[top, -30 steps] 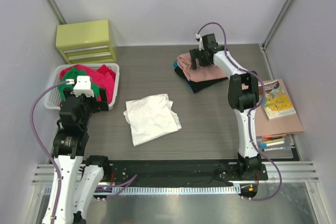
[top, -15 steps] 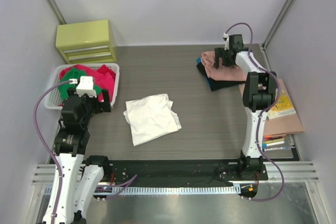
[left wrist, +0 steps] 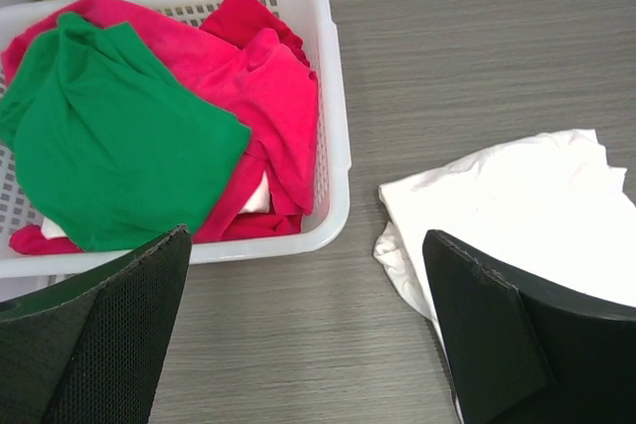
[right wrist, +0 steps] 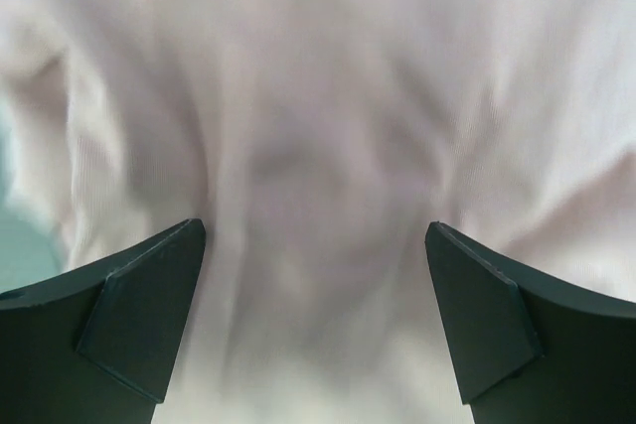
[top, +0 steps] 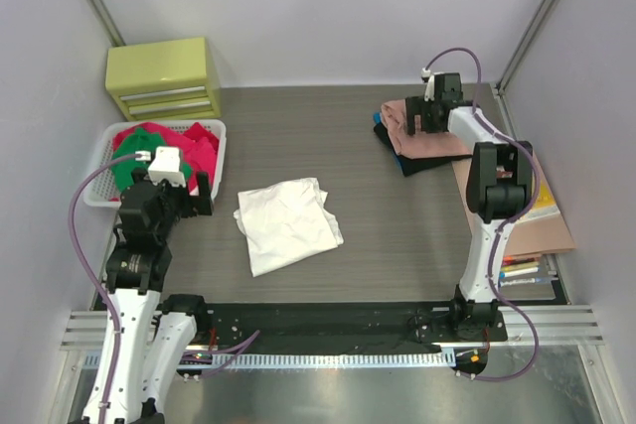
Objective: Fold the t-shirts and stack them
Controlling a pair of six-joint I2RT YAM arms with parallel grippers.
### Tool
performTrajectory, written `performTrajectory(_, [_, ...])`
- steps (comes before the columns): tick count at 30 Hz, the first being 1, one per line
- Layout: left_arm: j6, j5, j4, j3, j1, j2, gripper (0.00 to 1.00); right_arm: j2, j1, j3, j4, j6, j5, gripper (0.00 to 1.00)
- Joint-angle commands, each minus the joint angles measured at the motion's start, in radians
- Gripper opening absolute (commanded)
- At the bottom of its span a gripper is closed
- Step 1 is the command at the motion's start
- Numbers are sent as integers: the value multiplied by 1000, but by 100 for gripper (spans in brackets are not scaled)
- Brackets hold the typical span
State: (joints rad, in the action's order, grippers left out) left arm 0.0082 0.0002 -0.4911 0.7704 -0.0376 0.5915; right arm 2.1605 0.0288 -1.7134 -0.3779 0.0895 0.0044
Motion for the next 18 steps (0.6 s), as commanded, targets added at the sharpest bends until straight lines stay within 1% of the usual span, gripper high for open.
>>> performTrajectory(1, [-4, 47, 11, -23, 7, -4, 100, -305, 60, 164, 153, 85, -24, 100])
performTrajectory(2, [-2, 60, 11, -22, 5, -2, 100, -386, 63, 190, 168, 90, -33, 100])
performTrajectory(5, [-4, 64, 11, -22, 8, -1, 100, -517, 74, 183, 139, 69, -89, 100])
performTrajectory(8, [-4, 64, 9, -29, 16, -13, 100, -596, 82, 181, -7, 67, -240, 100])
performTrajectory(9, [-4, 63, 9, -31, 18, -16, 100, -622, 83, 175, -139, 73, -282, 100])
performTrajectory(10, [-2, 64, 8, -33, 19, -22, 100, -631, 88, 172, -212, 75, -322, 100])
performTrajectory(11, [-2, 64, 8, -31, 22, -22, 100, -639, 89, 172, -290, 91, -428, 100])
performTrajectory(12, [-4, 64, 8, -33, 25, -22, 100, -665, 92, 185, -415, 137, -478, 100])
performTrajectory(13, [-4, 64, 8, -31, 27, -22, 100, -688, 92, 210, -444, 154, -513, 100])
performTrajectory(14, [-4, 66, 9, -31, 30, -18, 100, -717, 98, 292, -453, 170, -535, 100])
performTrajectory(16, [-4, 69, 17, -33, 33, -13, 100, -815, 153, 377, -440, 223, -473, 100])
performTrajectory(17, [-2, 72, 19, -34, 33, -10, 100, -849, 195, 450, -432, 246, -431, 100])
performTrajectory(18, [-4, 76, 20, -34, 34, -7, 100, -873, 239, 484, -405, 266, -300, 100])
